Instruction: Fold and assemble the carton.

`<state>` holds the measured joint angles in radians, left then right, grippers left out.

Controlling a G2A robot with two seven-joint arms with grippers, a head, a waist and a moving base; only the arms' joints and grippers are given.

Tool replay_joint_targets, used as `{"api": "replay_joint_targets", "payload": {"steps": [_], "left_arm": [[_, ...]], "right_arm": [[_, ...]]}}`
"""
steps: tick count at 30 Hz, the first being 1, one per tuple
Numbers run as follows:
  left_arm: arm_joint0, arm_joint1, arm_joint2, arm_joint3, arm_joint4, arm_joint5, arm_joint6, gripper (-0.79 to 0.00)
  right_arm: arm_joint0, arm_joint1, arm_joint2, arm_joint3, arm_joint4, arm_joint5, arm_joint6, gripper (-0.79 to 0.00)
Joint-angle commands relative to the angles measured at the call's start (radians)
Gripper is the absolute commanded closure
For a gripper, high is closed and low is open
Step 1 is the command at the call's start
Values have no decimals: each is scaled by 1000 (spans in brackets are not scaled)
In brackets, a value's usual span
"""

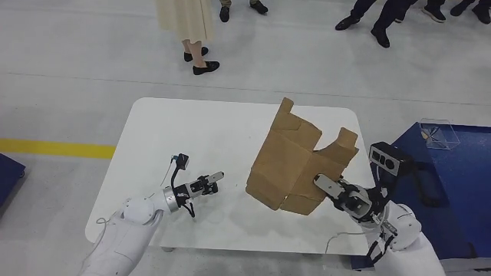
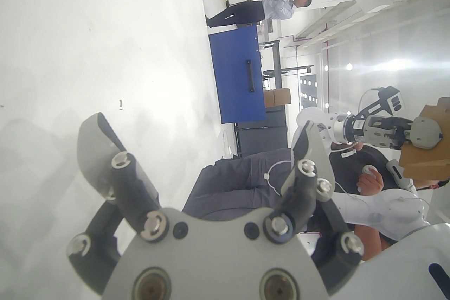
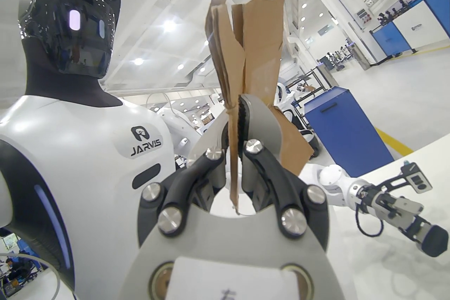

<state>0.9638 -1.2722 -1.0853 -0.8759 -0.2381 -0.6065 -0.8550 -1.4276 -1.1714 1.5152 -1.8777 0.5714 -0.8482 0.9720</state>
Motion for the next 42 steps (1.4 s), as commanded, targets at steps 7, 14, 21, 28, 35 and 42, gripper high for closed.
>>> {"api": "replay_joint_targets", "payload": {"steps": [7, 14, 21, 28, 35, 42], "left_arm": [[0, 0, 0, 0, 0, 0, 0, -785], [0, 0, 0, 0, 0, 0, 0, -785], [0, 0, 0, 0, 0, 0, 0, -785], [0, 0, 0, 0, 0, 0, 0, -785], [0, 0, 0, 0, 0, 0, 0, -785], [0, 0, 0, 0, 0, 0, 0, -785]], "right_arm": [[-6, 6, 216, -198, -547, -153, -154, 0], [-7, -19, 363, -453, -1072, -164, -413, 0], [138, 15, 264, -472, -1755, -164, -837, 0], [199, 72, 135, -472, -2559, -71, -1394, 0], [41, 111, 2, -472, -3253, 542, -1697, 0], [-113, 112, -80, -472, -3483, 830, -1616, 0]]}}
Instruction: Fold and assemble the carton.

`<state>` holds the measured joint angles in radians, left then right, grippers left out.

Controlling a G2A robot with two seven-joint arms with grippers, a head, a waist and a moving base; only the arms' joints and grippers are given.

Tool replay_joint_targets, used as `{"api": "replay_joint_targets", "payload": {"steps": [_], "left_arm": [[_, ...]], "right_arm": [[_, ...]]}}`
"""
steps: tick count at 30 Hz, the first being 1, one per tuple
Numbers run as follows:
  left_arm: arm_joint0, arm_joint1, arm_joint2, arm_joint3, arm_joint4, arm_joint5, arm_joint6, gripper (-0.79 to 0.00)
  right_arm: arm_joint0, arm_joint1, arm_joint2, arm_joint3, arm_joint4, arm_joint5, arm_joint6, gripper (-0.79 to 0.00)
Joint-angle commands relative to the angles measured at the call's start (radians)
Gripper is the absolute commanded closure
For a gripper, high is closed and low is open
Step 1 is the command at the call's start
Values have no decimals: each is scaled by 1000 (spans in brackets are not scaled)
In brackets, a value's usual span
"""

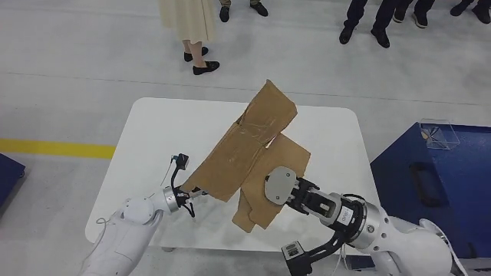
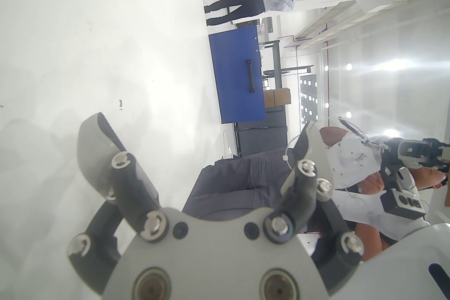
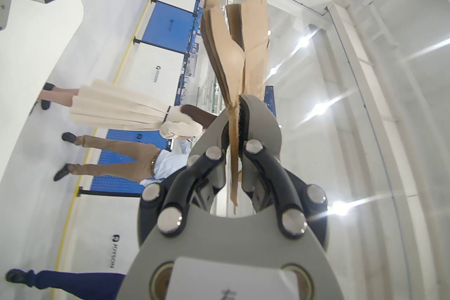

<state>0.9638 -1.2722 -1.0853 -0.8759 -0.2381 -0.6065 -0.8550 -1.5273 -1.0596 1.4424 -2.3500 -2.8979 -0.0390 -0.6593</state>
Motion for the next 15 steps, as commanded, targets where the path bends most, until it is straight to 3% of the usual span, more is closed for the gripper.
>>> {"api": "replay_joint_targets", "payload": {"steps": [1, 4, 7, 11, 15], "left_arm": [[0, 0, 0, 0, 0, 0, 0, -785], [0, 0, 0, 0, 0, 0, 0, -785], [0, 0, 0, 0, 0, 0, 0, -785], [0, 0, 0, 0, 0, 0, 0, -785], [0, 0, 0, 0, 0, 0, 0, -785]], "right_arm": [[-25, -1, -16, 0, 0, 21, 24, 0], [-23, -3, -7, 0, 136, -43, 25, 0], [12, -3, 53, 0, 387, -195, -5, 0], [43, 1, 186, 0, 931, -614, -37, 0], [25, 8, 315, 0, 1400, -943, 84, 0]]}}
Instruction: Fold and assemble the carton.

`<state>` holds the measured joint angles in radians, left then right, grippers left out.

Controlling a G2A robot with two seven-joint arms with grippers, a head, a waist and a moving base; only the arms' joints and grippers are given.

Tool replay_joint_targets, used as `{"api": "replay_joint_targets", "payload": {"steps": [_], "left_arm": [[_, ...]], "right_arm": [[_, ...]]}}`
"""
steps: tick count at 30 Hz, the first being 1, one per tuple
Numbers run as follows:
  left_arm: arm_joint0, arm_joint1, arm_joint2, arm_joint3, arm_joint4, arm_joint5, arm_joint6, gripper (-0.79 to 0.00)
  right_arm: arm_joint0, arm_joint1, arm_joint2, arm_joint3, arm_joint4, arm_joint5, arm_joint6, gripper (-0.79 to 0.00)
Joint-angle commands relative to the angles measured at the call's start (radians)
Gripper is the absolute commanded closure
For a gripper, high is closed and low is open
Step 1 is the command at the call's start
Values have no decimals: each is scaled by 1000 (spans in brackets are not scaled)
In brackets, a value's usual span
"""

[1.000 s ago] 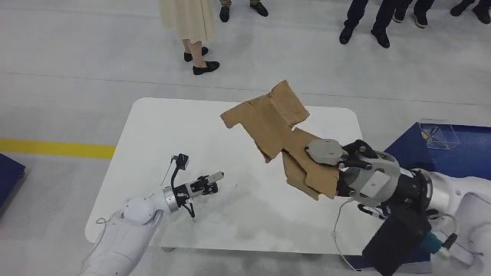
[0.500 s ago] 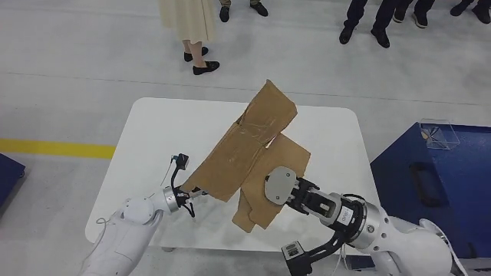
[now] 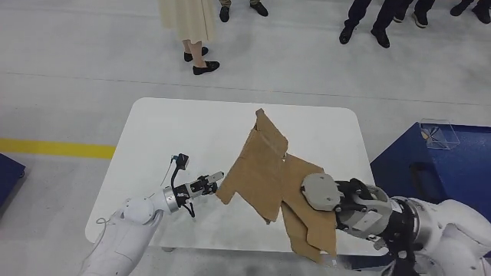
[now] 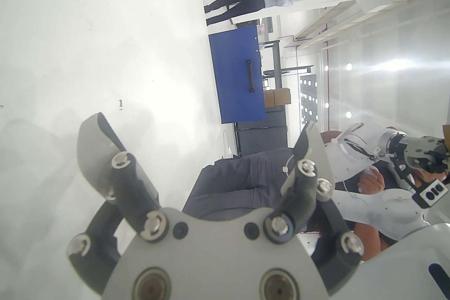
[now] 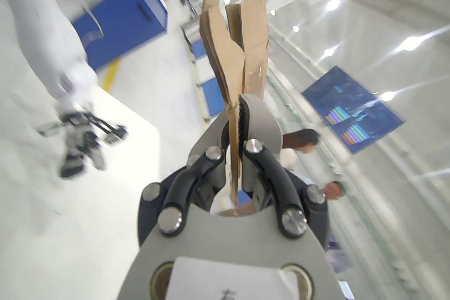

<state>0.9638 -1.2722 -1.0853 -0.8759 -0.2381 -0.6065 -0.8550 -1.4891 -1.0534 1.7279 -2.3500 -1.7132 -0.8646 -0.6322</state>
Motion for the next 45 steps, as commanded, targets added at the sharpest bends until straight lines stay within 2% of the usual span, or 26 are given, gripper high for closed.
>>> {"api": "replay_joint_targets", "payload": {"steps": [1, 4, 7, 10, 16, 17, 29, 32, 35, 37, 40, 43, 45], "left_arm": [[0, 0, 0, 0, 0, 0, 0, -785], [0, 0, 0, 0, 0, 0, 0, -785], [0, 0, 0, 0, 0, 0, 0, -785], [0, 0, 0, 0, 0, 0, 0, -785], [0, 0, 0, 0, 0, 0, 0, -785], [0, 0, 0, 0, 0, 0, 0, -785], [0, 0, 0, 0, 0, 0, 0, -785], [0, 0, 0, 0, 0, 0, 0, -785], [0, 0, 0, 0, 0, 0, 0, -785], [0, 0, 0, 0, 0, 0, 0, -785], [0, 0, 0, 0, 0, 0, 0, -785], [0, 0, 0, 0, 0, 0, 0, -785], [0, 0, 0, 0, 0, 0, 0, -785]], "right_arm": [[-38, 4, 32, 0, 318, -148, 99, 0], [-112, 23, -27, 6, 586, -148, 253, 0], [-134, 53, -116, 56, 866, -148, 411, 0], [-111, 82, -215, 144, 1145, -148, 566, 0], [-16, 120, -508, 346, 1722, -145, 903, 0], [4, 123, -527, 363, 1769, -137, 937, 0], [-3, 121, -536, 356, 1798, -128, 921, 0], [-13, 116, -595, 295, 2042, -113, 869, 0], [13, 116, -667, 208, 2392, -94, 904, 0], [35, 115, -714, 144, 2689, -44, 963, 0], [57, 107, -752, 79, 3178, 119, 1132, 0], [33, 95, -766, 73, 3598, 402, 1348, 0], [2, 91, -772, 80, 3799, 597, 1420, 0]]}}
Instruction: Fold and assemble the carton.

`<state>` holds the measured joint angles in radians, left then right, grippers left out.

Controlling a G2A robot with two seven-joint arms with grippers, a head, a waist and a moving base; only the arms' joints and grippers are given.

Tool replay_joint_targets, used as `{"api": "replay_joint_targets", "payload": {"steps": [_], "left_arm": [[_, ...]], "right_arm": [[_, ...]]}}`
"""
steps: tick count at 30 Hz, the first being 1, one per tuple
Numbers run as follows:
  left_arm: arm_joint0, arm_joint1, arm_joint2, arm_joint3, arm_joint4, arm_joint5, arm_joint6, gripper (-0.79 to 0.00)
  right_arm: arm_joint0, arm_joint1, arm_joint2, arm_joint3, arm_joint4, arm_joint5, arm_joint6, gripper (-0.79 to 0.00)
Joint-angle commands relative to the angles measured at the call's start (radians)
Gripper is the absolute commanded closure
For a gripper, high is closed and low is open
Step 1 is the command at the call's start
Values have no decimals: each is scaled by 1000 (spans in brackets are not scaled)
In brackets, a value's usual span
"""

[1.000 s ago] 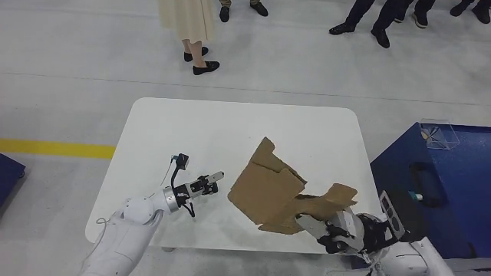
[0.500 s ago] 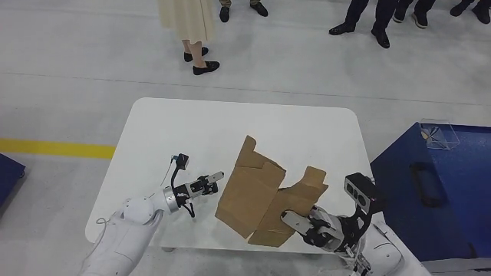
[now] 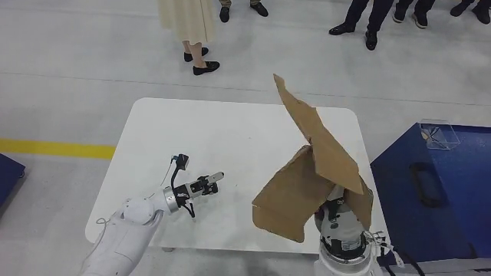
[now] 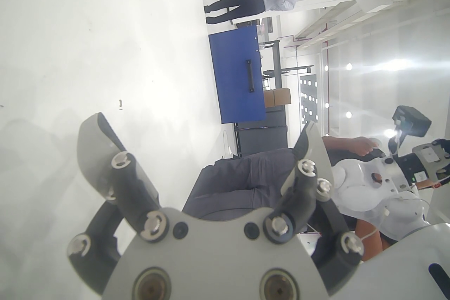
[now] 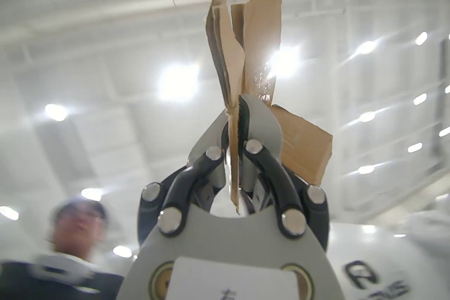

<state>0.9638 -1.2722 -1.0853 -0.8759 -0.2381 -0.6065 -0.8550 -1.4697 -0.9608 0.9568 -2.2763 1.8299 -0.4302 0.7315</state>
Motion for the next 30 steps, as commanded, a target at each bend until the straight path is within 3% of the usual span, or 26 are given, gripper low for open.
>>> {"api": "replay_joint_targets", "payload": {"steps": [1, 4, 6, 8, 13, 16, 21, 25, 30], "left_arm": [[0, 0, 0, 0, 0, 0, 0, -785], [0, 0, 0, 0, 0, 0, 0, -785], [0, 0, 0, 0, 0, 0, 0, -785], [0, 0, 0, 0, 0, 0, 0, -785], [0, 0, 0, 0, 0, 0, 0, -785], [0, 0, 0, 0, 0, 0, 0, -785], [1, 0, -2, -3, -6, 3, 3, -785], [-8, 20, -76, -50, -111, 57, -71, -785], [2, 51, -176, -145, -327, 231, -320, -785]], "right_arm": [[-36, -4, -6, 5, 342, 242, 66, 0], [-71, -9, -8, 2, 502, 400, 41, 0], [-79, -10, 9, 13, 506, 422, 23, 0], [-76, -11, 38, 32, 388, 374, 24, 0], [-50, -16, 109, 144, -233, 9, 65, 0], [-29, -18, 158, 219, -431, -86, 63, 0], [-26, -3, 286, 364, -776, -98, 64, 0], [-55, 4, 334, 430, -814, 2, 72, 0], [-71, 3, 333, 504, -841, 59, 125, 0]]}}
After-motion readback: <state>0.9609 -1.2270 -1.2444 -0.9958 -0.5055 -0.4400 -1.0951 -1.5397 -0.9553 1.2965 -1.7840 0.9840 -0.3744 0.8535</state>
